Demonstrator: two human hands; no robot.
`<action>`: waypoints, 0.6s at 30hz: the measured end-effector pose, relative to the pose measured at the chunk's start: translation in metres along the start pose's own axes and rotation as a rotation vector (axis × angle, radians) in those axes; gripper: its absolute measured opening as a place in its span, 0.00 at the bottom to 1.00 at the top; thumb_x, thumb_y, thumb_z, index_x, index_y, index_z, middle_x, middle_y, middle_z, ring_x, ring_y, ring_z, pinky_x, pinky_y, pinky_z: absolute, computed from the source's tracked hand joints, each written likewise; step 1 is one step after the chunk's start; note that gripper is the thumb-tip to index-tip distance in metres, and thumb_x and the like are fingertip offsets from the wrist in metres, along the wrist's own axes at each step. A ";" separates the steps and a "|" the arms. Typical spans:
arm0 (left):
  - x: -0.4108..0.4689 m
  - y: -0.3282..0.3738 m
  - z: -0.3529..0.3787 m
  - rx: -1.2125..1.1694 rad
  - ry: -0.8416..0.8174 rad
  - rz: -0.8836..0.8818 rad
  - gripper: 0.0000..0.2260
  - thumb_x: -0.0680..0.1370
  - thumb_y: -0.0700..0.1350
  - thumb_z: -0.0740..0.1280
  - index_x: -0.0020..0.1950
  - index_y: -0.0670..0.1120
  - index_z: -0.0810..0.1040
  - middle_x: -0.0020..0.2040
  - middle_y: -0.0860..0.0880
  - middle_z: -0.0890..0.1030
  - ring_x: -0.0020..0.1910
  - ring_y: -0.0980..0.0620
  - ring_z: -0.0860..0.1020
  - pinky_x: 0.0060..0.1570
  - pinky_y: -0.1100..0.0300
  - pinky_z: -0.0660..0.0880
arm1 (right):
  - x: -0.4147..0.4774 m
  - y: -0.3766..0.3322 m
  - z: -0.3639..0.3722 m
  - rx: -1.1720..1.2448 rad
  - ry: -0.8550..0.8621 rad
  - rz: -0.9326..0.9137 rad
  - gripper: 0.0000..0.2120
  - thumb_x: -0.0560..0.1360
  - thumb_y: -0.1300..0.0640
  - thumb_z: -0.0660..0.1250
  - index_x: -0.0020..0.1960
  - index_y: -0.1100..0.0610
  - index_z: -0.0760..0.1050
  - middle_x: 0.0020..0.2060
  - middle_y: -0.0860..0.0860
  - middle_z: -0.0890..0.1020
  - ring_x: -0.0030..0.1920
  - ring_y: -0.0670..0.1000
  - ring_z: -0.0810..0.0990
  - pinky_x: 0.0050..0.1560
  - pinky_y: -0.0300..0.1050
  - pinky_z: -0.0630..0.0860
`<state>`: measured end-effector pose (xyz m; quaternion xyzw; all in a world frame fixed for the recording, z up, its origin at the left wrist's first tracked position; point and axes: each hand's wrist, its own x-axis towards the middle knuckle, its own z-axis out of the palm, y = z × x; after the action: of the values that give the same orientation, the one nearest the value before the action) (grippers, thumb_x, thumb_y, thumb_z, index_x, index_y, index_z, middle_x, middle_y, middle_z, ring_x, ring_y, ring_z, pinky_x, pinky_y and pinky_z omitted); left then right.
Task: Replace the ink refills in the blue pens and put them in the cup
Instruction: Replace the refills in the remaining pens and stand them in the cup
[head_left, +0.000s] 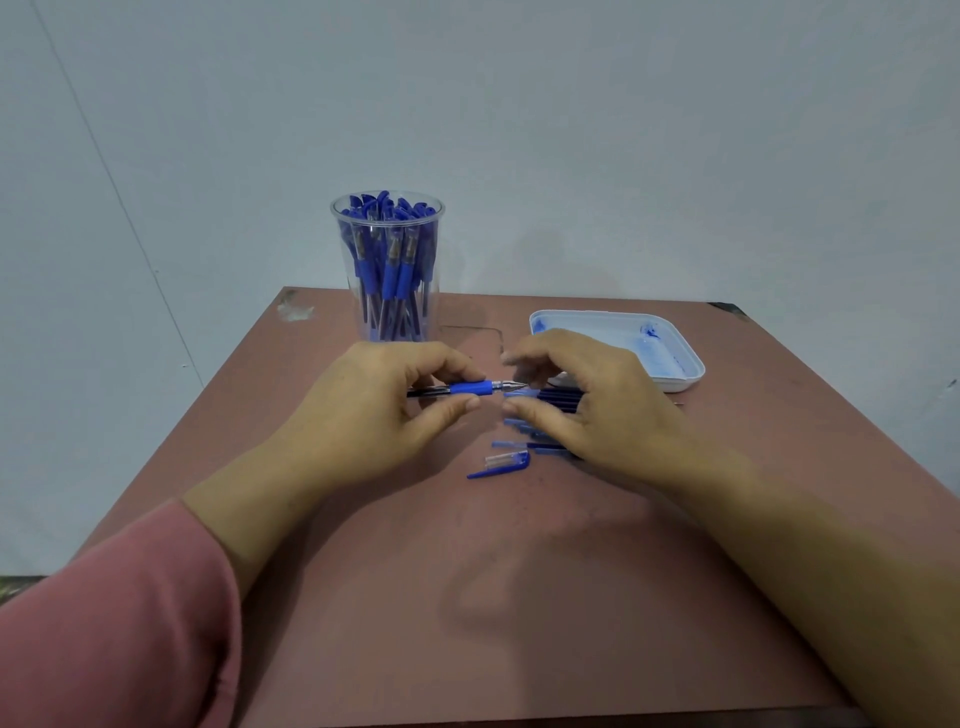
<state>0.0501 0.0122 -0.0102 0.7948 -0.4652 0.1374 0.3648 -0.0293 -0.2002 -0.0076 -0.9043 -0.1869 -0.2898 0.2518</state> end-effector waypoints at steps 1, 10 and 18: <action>0.000 0.000 0.000 0.008 -0.002 0.005 0.09 0.74 0.55 0.67 0.53 0.57 0.81 0.45 0.61 0.83 0.43 0.59 0.81 0.42 0.55 0.79 | 0.001 0.001 0.001 -0.029 0.005 -0.028 0.08 0.75 0.57 0.71 0.54 0.53 0.78 0.43 0.45 0.79 0.44 0.43 0.77 0.47 0.37 0.74; 0.000 0.001 0.000 -0.001 0.006 0.002 0.09 0.75 0.54 0.68 0.53 0.56 0.82 0.45 0.61 0.83 0.43 0.59 0.81 0.41 0.57 0.78 | 0.001 -0.001 0.002 -0.006 -0.003 -0.015 0.13 0.74 0.54 0.71 0.57 0.52 0.77 0.44 0.44 0.79 0.45 0.43 0.77 0.48 0.34 0.74; 0.000 0.003 0.000 0.007 0.026 0.018 0.09 0.74 0.56 0.68 0.52 0.57 0.81 0.44 0.61 0.82 0.43 0.59 0.80 0.41 0.63 0.76 | 0.002 -0.001 0.006 -0.018 -0.033 0.026 0.09 0.78 0.53 0.65 0.46 0.58 0.79 0.37 0.44 0.76 0.39 0.43 0.74 0.42 0.29 0.68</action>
<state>0.0479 0.0114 -0.0087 0.7898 -0.4673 0.1525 0.3669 -0.0256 -0.1957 -0.0099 -0.9135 -0.1765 -0.2732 0.2444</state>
